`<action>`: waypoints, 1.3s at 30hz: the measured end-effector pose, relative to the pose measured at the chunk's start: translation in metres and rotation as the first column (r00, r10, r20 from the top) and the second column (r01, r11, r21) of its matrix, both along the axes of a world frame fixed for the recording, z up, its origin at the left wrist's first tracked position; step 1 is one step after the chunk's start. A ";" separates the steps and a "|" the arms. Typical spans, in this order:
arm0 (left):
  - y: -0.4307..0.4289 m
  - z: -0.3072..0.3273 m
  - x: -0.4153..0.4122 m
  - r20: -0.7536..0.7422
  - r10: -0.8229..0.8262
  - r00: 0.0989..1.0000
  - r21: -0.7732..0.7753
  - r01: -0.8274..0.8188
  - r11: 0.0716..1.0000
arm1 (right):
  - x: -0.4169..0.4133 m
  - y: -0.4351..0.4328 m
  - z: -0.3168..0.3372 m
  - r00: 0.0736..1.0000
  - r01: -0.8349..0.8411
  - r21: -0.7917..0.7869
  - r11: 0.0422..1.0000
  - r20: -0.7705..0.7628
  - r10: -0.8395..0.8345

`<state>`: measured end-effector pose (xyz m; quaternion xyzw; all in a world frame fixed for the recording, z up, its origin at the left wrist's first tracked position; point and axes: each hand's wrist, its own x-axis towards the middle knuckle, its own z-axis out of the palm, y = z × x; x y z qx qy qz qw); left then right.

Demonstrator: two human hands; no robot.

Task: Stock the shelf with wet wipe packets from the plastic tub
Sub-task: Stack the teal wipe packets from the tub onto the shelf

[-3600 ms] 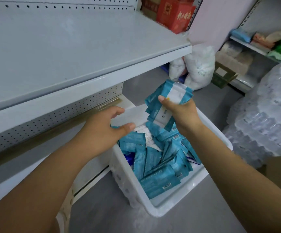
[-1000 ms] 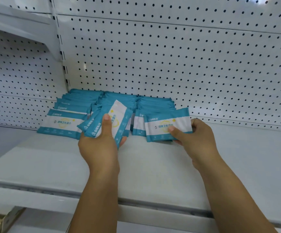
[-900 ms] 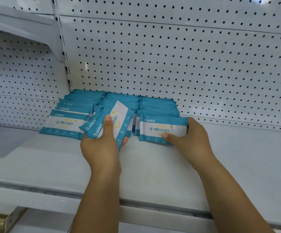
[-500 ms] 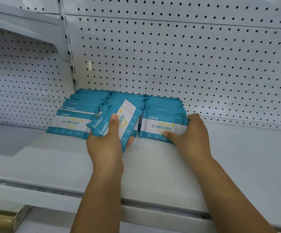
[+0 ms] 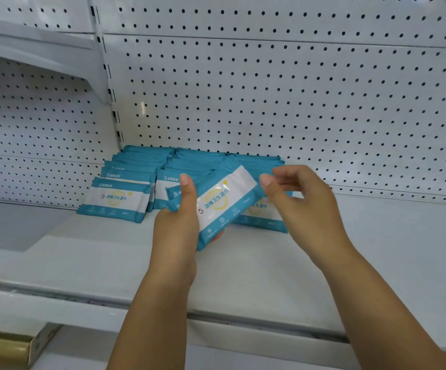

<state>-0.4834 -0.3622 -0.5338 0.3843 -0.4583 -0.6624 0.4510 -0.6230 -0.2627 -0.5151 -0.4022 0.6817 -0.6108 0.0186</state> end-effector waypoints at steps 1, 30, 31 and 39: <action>0.002 0.000 0.000 0.034 0.001 0.999 -0.020 -0.001 1.000 | 0.002 0.000 -0.002 0.999 -0.043 0.041 0.998 0.032 0.041; -0.053 -0.011 0.064 -0.342 0.594 0.728 0.310 -0.510 0.803 | 0.048 -0.095 -0.019 0.982 -0.062 0.176 0.983 -0.166 0.092; -0.054 -0.010 0.067 -0.342 0.589 0.732 0.310 -0.504 0.806 | 0.049 -0.101 -0.021 0.978 -0.043 0.188 0.981 -0.191 0.079; -0.064 -0.003 0.076 -0.333 0.483 0.810 0.263 -0.412 0.872 | 0.052 -0.133 -0.017 0.863 0.199 0.339 0.919 -0.505 -0.001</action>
